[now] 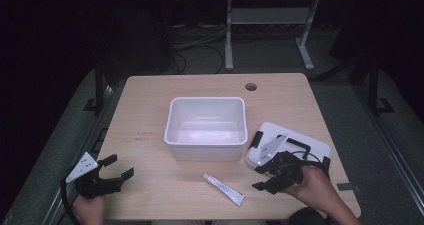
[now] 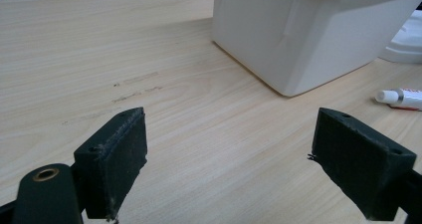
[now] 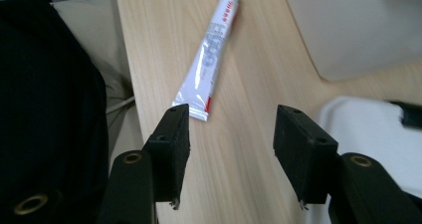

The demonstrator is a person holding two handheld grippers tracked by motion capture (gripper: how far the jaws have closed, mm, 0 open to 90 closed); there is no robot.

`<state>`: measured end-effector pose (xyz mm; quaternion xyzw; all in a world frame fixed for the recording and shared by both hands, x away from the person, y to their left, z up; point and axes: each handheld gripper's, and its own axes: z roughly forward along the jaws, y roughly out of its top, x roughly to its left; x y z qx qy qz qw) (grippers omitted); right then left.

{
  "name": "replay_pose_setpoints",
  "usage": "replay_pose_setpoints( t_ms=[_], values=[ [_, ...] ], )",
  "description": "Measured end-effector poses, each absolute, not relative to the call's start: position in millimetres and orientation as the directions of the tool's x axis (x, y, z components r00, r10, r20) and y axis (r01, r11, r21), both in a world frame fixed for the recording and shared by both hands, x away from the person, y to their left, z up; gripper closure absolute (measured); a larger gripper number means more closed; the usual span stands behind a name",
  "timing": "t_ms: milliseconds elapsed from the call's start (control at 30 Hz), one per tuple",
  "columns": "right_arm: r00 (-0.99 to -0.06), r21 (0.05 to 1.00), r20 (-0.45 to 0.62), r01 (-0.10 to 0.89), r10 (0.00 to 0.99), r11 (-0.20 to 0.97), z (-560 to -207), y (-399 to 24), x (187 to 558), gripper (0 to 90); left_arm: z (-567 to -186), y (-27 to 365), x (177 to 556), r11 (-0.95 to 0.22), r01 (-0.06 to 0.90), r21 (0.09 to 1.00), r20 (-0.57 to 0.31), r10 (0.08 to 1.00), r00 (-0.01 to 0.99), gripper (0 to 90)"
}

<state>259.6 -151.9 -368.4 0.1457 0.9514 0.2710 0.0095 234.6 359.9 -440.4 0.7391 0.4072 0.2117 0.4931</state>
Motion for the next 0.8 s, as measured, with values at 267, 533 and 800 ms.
replay_pose_setpoints(
  t_ms=[267, 533, 800],
  values=[
    [-0.970, 0.502, 0.066, 0.236, 0.235, 0.832, -379, -115, 264, 46.2, -440, 360, 234, -0.178, 0.391, 0.903, -0.091, 0.810, 0.579, 13.4],
    [-0.974, 0.483, 0.080, 0.223, 0.211, 0.847, -395, -87, 267, 45.4, -440, 361, 235, -0.172, 0.391, 0.904, -0.096, 0.811, 0.578, 13.4],
    [-0.975, 0.465, 0.073, 0.219, 0.210, 0.858, -406, -68, 270, 46.7, -440, 361, 234, -0.177, 0.391, 0.903, -0.093, 0.809, 0.580, 13.4]
  ],
)
